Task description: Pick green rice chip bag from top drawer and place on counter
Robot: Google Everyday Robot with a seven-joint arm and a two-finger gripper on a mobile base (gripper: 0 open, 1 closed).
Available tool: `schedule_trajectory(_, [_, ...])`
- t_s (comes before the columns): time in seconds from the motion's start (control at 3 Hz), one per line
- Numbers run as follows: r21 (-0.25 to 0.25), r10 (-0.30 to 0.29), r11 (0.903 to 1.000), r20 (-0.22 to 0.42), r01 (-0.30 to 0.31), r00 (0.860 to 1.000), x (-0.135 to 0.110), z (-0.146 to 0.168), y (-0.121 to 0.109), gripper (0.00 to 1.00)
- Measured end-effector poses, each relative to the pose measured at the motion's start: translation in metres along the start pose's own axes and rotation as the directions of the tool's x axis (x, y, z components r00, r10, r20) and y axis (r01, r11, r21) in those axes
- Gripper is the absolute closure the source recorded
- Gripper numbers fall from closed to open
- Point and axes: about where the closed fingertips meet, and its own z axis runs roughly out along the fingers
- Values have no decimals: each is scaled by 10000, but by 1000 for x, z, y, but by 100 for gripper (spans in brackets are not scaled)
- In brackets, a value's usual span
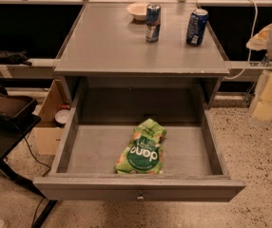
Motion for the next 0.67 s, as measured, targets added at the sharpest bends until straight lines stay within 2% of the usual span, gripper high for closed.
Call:
schedule_trajectory(0.33, [0, 0, 10000, 0, 0, 10000, 0, 0, 0, 0])
schedule_trajectory(0.67, [-13, -641, 9979, 76, 641, 9979, -4, 7, -2, 0])
